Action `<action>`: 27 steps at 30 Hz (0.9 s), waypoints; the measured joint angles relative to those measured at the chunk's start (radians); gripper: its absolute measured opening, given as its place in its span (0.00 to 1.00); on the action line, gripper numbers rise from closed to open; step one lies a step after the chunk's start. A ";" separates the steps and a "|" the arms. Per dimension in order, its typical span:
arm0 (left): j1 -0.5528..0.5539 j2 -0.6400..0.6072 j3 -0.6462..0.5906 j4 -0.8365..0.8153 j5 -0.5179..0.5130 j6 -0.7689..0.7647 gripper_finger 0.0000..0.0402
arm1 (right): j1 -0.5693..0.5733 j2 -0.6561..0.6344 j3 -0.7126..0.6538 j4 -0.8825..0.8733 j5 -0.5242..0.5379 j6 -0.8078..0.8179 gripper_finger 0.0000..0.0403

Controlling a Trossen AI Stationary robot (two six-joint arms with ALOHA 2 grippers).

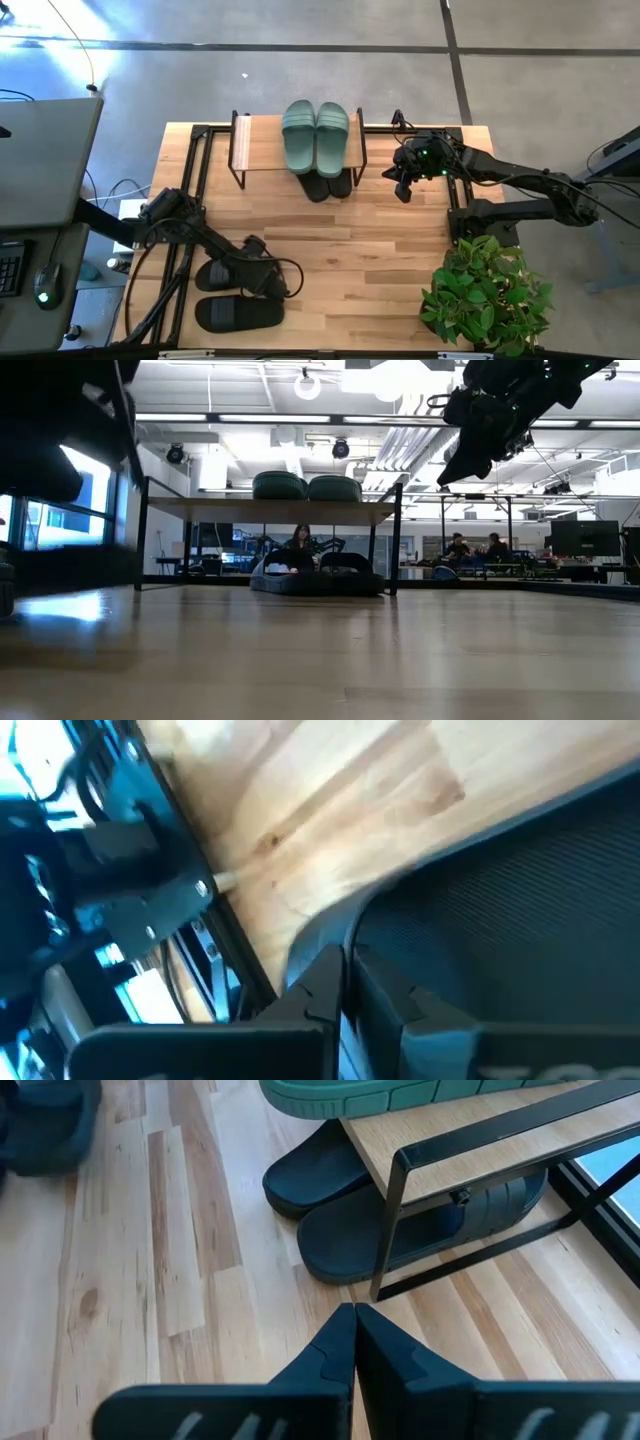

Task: Pick and place slides into the shelf
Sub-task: Put the black slide under the shelf

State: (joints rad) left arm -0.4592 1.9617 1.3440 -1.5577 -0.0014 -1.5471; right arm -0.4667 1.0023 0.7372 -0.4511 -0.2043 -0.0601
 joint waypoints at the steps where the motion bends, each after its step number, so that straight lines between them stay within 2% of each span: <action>1: 0.000 0.000 0.016 -0.009 -0.023 0.013 0.02 | 0.000 0.000 0.000 0.000 0.000 0.000 0.00; 7: 0.001 -0.030 0.108 -0.008 -0.165 0.074 0.01 | 0.000 0.000 0.000 0.000 -0.002 0.011 0.00; 11: 0.001 -0.059 0.189 -0.012 -0.310 0.170 0.01 | 0.000 0.000 0.000 0.000 -0.002 0.011 0.00; 18: 0.010 -0.063 0.438 -0.011 -0.597 0.559 0.00 | 0.000 0.000 0.000 -0.002 -0.002 0.012 0.00; 27: 0.105 -0.097 0.665 -0.012 -0.739 0.931 0.00 | 0.000 0.000 0.000 -0.002 -0.002 0.011 0.00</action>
State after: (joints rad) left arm -0.3545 1.8648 2.0089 -1.5697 -0.7400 -0.6162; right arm -0.4667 1.0019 0.7372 -0.4534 -0.2058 -0.0490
